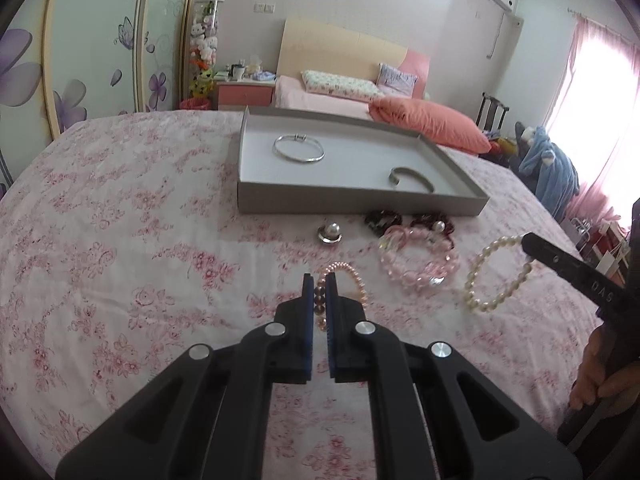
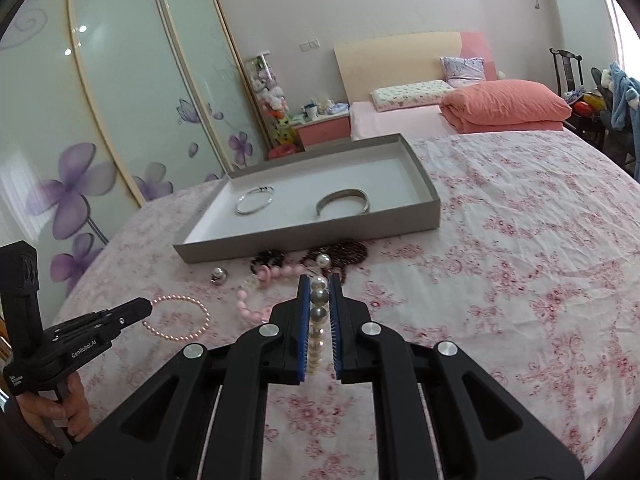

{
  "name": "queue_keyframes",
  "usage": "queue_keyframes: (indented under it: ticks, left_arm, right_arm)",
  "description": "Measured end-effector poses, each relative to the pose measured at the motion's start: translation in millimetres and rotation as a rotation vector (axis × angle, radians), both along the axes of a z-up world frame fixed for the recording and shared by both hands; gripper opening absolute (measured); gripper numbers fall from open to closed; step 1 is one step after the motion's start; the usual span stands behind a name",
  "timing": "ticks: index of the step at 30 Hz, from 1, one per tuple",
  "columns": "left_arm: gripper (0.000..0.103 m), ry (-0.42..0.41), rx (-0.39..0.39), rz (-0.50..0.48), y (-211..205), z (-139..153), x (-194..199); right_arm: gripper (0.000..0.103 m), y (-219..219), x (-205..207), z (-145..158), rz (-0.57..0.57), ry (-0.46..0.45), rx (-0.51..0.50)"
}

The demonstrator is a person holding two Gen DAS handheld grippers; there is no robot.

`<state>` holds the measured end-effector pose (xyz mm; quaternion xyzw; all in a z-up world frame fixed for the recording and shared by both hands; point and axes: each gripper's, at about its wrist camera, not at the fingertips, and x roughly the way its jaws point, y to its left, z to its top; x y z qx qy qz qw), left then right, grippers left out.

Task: Organize jewelry
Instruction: 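Lift both pearl bracelets and carry them over the grey tray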

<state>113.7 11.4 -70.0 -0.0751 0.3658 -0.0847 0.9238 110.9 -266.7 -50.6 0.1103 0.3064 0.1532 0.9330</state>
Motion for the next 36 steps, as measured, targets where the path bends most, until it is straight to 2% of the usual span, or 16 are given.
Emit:
queue_keyframes:
  ticks: [10, 17, 24, 36]
  left_arm:
    - [0.006, -0.052, -0.012, 0.017, -9, 11, -10]
    - [0.006, -0.113, 0.019, 0.049, -14, 23, -20]
    - [0.006, -0.164, 0.060, 0.061, -22, 35, -26]
    - [0.006, -0.263, 0.116, 0.071, -37, 59, -26]
  right_arm:
    - [0.010, 6, -13, 11, 0.014, -0.057, 0.033]
    - [0.010, 11, -19, 20, 0.009, -0.103, 0.023]
    - [0.010, 17, -26, 31, 0.003, -0.158, -0.001]
    - [0.010, 23, -32, 55, -0.033, -0.308, -0.077]
